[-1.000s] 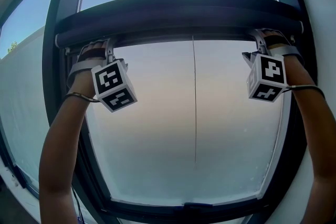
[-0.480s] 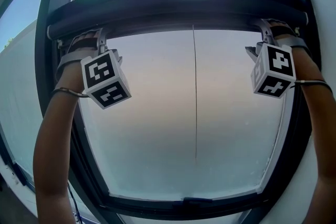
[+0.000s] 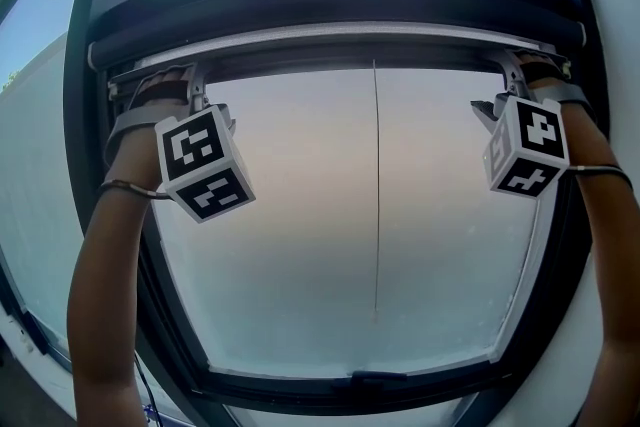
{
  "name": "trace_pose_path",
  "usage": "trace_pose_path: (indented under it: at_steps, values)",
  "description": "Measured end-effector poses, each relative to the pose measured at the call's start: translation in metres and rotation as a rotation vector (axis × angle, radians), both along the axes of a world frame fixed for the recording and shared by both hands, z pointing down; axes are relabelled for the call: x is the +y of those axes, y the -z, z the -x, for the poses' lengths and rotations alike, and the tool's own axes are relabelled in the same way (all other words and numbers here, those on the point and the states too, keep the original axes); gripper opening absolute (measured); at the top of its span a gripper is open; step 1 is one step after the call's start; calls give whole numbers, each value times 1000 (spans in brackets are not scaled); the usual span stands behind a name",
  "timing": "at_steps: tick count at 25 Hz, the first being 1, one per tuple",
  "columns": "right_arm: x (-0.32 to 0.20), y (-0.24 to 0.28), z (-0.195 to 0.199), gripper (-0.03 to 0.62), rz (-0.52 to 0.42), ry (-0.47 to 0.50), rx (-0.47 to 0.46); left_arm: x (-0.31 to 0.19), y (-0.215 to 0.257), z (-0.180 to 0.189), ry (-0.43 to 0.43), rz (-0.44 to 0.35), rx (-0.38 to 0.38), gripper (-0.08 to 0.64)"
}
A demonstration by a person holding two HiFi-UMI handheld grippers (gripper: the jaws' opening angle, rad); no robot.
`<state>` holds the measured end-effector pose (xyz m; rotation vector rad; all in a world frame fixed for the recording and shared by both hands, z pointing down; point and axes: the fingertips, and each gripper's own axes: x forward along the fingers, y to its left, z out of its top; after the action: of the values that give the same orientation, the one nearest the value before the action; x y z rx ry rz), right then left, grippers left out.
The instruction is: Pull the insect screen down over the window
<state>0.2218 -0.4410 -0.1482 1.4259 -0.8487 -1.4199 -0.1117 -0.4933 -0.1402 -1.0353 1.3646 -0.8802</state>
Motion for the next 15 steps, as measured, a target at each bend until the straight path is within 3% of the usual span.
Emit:
trace_pose_path:
  at_steps: [15]
  values:
    - [2, -65, -3, 273, 66, -24, -10, 5, -68, -3, -90, 51, -45, 341]
